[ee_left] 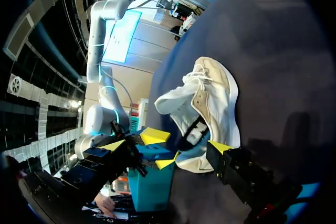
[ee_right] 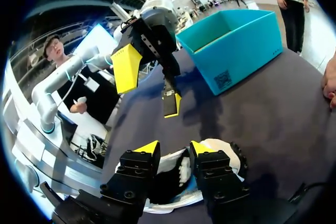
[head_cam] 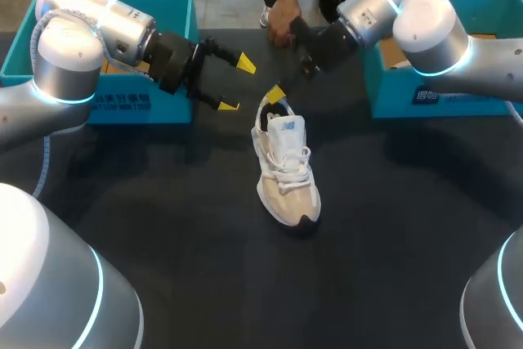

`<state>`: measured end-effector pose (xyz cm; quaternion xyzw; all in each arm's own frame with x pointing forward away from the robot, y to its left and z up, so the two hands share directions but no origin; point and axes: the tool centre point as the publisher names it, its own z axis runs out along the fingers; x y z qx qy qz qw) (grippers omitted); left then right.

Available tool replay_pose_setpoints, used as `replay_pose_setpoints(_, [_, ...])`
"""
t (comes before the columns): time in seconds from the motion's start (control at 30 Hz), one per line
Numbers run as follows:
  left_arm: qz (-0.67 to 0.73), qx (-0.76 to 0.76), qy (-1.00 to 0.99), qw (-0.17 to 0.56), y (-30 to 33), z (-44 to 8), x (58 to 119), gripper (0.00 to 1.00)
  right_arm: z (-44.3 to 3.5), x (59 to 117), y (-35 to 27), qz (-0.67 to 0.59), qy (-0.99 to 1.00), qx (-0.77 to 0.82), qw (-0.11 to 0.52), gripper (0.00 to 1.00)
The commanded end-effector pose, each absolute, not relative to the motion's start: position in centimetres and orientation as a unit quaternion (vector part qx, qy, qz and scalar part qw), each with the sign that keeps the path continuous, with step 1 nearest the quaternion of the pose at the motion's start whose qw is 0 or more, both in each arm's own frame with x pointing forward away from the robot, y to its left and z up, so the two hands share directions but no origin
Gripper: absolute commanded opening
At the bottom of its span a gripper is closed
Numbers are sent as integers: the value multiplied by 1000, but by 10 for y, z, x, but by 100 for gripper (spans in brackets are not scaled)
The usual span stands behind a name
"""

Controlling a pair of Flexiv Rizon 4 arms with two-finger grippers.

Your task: Take the shoe out of the shoebox, open the shoe tongue, remove and reinsert the insole, then place the shoe into the shoebox

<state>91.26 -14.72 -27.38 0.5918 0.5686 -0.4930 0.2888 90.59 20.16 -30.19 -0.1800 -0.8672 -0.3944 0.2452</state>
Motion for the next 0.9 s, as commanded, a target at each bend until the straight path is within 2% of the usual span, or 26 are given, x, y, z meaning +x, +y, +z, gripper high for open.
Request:
replay_pose_setpoints(0.03, [-492,592,569,288,-147,-274,912,100,-298,911,202,-389,-871,-179,240,37])
replay_pose_setpoints(0.2, [-492,592,569,288,-147,-274,912,100,-292,913,198,-391,-873,-187,224,32])
replay_pose_setpoints(0.27, [-492,592,569,288,-147,-274,912,100,-291,909,196,-393,-870,-199,219,19])
replay_pose_setpoints(0.3, [-492,592,569,288,-147,-274,912,100,-291,907,194,-395,-868,-209,215,2])
replay_pose_setpoints(0.33, [-492,592,569,288,-147,-274,912,100,-291,906,194,-396,-867,-214,213,0])
replay_pose_setpoints(0.53, [-492,592,569,288,-147,-274,912,100,-292,897,182,-398,-855,-284,175,0])
replay_pose_setpoints(0.9, [-492,592,569,288,-147,-274,912,100,-292,897,182,-398,-855,-284,175,0])
